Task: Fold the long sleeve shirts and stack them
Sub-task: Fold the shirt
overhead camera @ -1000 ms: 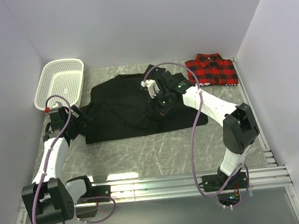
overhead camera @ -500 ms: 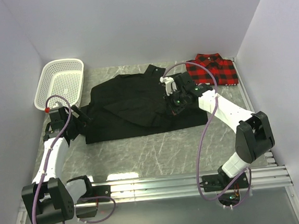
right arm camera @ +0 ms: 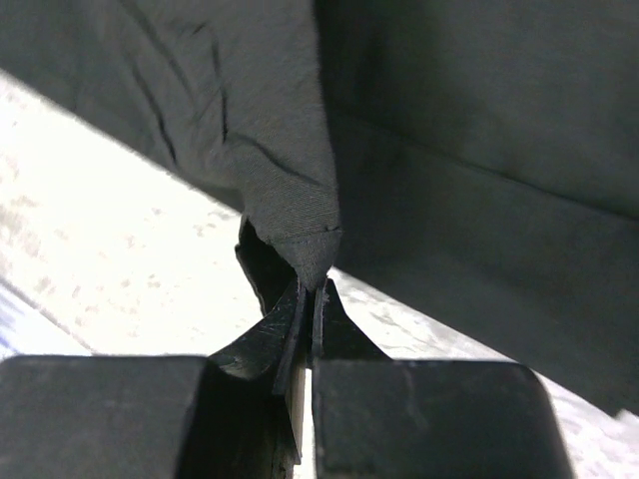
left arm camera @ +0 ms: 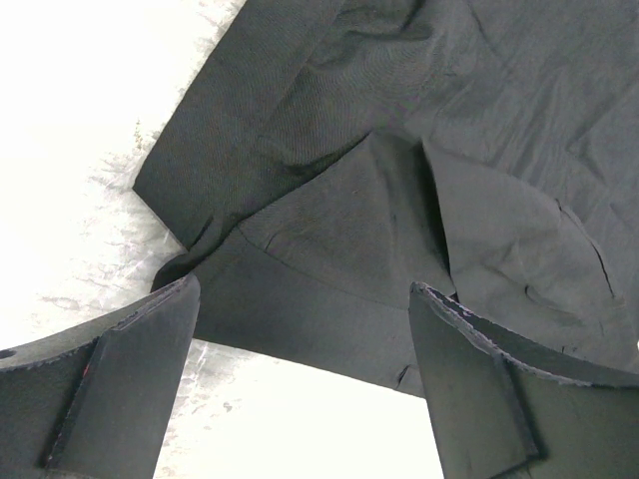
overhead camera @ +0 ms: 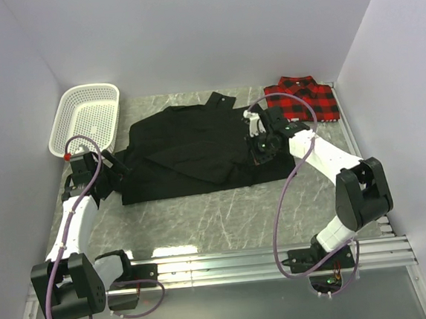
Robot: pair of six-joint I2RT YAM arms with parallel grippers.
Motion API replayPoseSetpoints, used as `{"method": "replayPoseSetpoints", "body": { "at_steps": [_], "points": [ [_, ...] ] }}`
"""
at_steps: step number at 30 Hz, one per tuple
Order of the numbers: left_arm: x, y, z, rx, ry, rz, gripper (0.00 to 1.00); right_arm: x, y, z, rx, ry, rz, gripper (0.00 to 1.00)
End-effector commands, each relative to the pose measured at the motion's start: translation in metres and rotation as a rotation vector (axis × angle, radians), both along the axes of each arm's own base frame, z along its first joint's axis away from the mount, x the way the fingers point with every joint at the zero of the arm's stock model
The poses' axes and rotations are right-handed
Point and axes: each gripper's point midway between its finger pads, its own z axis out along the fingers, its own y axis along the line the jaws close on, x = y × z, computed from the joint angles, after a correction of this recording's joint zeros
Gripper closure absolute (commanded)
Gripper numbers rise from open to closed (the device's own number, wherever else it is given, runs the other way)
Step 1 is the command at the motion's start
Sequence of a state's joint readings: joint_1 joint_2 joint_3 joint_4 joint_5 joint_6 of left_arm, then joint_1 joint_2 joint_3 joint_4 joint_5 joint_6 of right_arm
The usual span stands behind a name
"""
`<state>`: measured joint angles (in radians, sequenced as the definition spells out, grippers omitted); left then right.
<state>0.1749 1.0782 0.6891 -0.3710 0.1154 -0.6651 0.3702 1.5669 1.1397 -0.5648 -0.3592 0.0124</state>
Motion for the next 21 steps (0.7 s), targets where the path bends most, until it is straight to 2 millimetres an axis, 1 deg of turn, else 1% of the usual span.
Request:
{"method": "replayPoseSetpoints", "body": {
  "at_steps": [1,7,8,9,10,11,13,14,16,17,19,20,21],
  "points": [
    [0.003,0.000,0.004,0.018,-0.019,-0.016,0.08,0.020,-0.013,0.017,0.002,-0.063,-0.102,1.00],
    [0.002,0.001,0.004,0.023,-0.020,-0.015,0.08,0.042,-0.024,-0.002,-0.039,-0.021,-0.156,1.00],
    [0.002,0.002,0.005,0.025,-0.021,-0.012,0.08,0.049,-0.024,-0.006,-0.051,-0.017,-0.165,1.00],
    [0.002,0.001,0.005,0.024,-0.021,-0.015,0.08,0.050,-0.026,-0.010,-0.065,-0.008,-0.169,0.99],
    [0.002,0.001,0.005,0.023,-0.023,-0.016,0.08,0.055,-0.030,-0.018,-0.094,0.003,-0.186,0.96],
    [0.002,0.001,0.005,0.023,-0.021,-0.016,0.08,0.061,-0.030,-0.016,-0.104,-0.002,-0.196,0.91],
    [0.002,0.002,0.005,0.025,-0.022,-0.012,0.08,0.067,-0.036,-0.022,-0.146,0.006,-0.222,0.85],
    [0.002,0.001,0.005,0.024,-0.019,-0.013,0.08,0.071,-0.038,-0.020,-0.155,0.000,-0.235,0.80],
    [0.002,0.001,0.005,0.027,-0.020,-0.013,0.08,0.076,-0.047,-0.018,-0.193,-0.012,-0.288,0.74],
    [0.002,0.002,0.005,0.027,-0.020,-0.011,0.08,0.081,-0.056,-0.015,-0.235,-0.036,-0.329,0.65],
    [0.002,0.002,0.005,0.026,-0.022,-0.011,0.08,0.085,-0.066,-0.006,-0.263,-0.067,-0.396,0.57],
    [0.002,0.002,0.005,0.026,-0.021,-0.012,0.08,0.088,-0.076,-0.002,-0.303,-0.089,-0.438,0.50],
    [0.002,0.002,0.005,0.027,-0.022,-0.011,0.08,0.089,-0.081,0.004,-0.312,-0.104,-0.481,0.46]
  ]
}}
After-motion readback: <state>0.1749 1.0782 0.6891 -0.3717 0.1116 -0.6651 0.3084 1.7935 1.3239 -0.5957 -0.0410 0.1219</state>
